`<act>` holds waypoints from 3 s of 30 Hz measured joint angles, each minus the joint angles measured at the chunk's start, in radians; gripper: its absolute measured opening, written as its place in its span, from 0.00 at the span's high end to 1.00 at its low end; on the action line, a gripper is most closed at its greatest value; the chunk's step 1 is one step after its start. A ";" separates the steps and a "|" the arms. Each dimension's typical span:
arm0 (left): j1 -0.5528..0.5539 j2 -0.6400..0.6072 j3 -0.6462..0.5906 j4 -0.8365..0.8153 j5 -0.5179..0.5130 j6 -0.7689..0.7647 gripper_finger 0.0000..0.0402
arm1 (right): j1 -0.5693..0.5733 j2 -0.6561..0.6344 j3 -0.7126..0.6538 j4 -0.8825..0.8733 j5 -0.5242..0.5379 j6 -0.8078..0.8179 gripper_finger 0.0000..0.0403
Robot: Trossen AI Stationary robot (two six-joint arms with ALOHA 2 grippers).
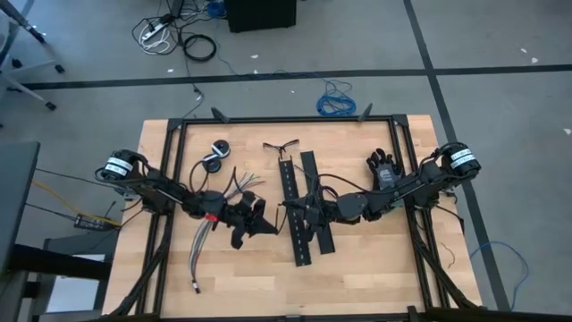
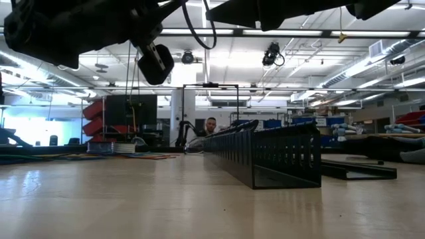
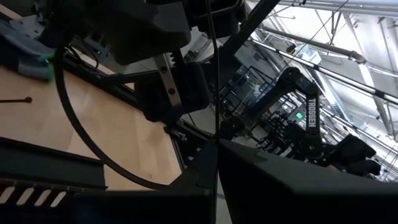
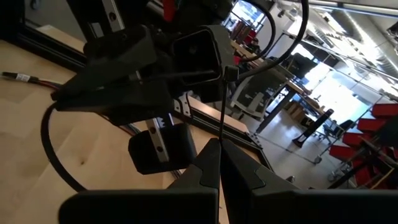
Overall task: Ziptie cables
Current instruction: Wrap the black zip tie on the cable
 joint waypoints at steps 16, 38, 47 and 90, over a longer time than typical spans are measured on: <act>0.014 0.000 0.000 -0.004 0.007 -0.002 1.00 | -0.012 0.000 0.000 0.000 0.000 0.000 1.00; 0.014 0.000 0.000 -0.010 0.019 0.004 1.00 | -0.014 0.000 0.000 -0.019 0.000 0.016 1.00; 0.019 0.000 0.000 -0.010 0.019 0.002 1.00 | -0.012 0.000 0.000 -0.019 -0.007 0.017 1.00; 0.042 0.000 0.000 -0.018 0.028 -0.159 1.00 | -0.009 0.000 0.000 -0.016 -0.018 -0.206 1.00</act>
